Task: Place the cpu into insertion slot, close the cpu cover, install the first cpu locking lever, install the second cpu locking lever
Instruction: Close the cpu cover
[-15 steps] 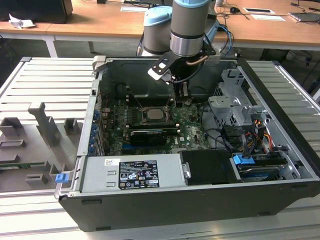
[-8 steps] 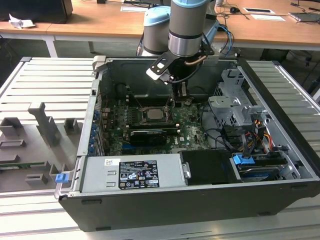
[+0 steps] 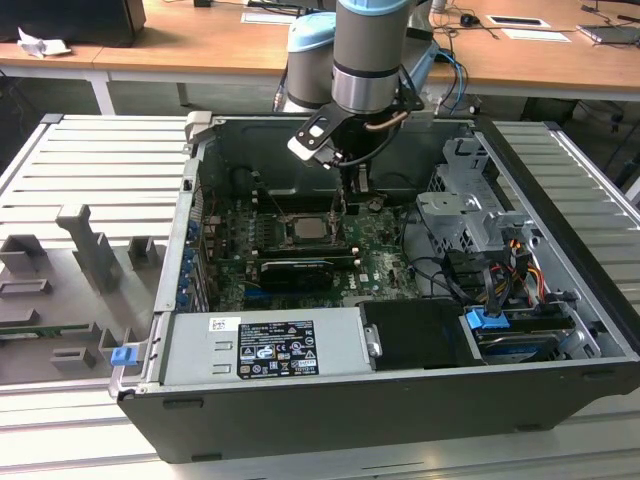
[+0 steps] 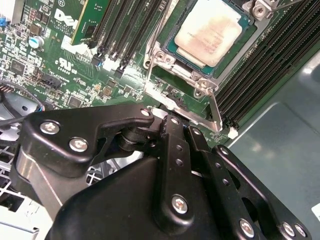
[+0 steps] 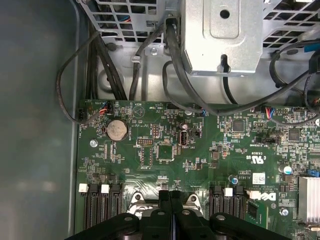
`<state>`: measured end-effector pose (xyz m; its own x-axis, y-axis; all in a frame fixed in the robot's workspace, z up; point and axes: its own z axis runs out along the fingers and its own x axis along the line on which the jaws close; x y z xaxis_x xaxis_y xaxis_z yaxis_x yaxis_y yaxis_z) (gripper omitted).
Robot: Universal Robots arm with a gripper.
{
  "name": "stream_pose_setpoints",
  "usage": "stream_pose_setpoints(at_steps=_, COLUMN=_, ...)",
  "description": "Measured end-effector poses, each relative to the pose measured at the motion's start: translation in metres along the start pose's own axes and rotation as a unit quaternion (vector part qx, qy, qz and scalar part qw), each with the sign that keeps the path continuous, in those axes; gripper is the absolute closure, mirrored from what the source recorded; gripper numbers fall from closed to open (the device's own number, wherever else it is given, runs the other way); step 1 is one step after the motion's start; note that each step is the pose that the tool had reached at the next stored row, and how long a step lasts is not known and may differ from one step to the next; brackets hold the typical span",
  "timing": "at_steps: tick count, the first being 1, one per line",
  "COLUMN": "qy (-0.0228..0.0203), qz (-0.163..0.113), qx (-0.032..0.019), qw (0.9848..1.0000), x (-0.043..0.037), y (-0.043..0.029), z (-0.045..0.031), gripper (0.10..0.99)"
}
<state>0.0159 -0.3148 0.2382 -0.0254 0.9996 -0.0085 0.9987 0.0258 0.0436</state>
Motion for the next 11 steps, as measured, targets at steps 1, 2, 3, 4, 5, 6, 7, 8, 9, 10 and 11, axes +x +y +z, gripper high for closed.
stream_pose_setpoints(at_steps=1, qy=0.0000, qz=0.000, qx=0.0000, qw=1.0000, x=0.0000, y=-0.0011, z=0.0000, gripper=0.980)
stream_pose_setpoints(at_steps=2, qy=0.0000, qz=0.000, qx=0.0000, qw=1.0000, x=0.0001, y=-0.0020, z=0.0000, gripper=0.980)
stream_pose_setpoints(at_steps=3, qy=0.0000, qz=0.000, qx=0.0000, qw=1.0000, x=0.0001, y=-0.0027, z=0.0000, gripper=0.980)
stream_pose_setpoints(at_steps=4, qy=0.0000, qz=0.000, qx=0.0000, qw=1.0000, x=0.0001, y=-0.0031, z=-0.0001, gripper=0.980)
stream_pose_setpoints(at_steps=5, qy=0.0000, qz=0.000, qx=0.0000, qw=1.0000, x=0.0001, y=-0.0036, z=0.0000, gripper=0.980)
stream_pose_setpoints(at_steps=6, qy=0.0000, qz=0.000, qx=0.0000, qw=1.0000, x=0.0001, y=-0.0046, z=-0.0001, gripper=0.980)
stream_pose_setpoints(at_steps=7, qy=0.0000, qz=0.000, qx=0.0000, qw=1.0000, x=0.0001, y=-0.0056, z=-0.0001, gripper=0.980)
stream_pose_setpoints(at_steps=8, qy=0.0000, qz=0.000, qx=0.0000, qw=1.0000, x=0.0001, y=-0.0062, z=-0.0001, gripper=0.980)
stream_pose_setpoints(at_steps=9, qy=0.0000, qz=0.000, qx=0.0000, qw=1.0000, x=0.0002, y=-0.0066, z=-0.0001, gripper=0.980)
stream_pose_setpoints(at_steps=10, qy=0.0000, qz=0.000, qx=0.0000, qw=1.0000, x=0.0002, y=-0.0073, z=-0.0001, gripper=0.980)
stream_pose_setpoints(at_steps=11, qy=0.0000, qz=0.000, qx=0.0000, qw=1.0000, x=0.0002, y=-0.0080, z=-0.0001, gripper=0.980)
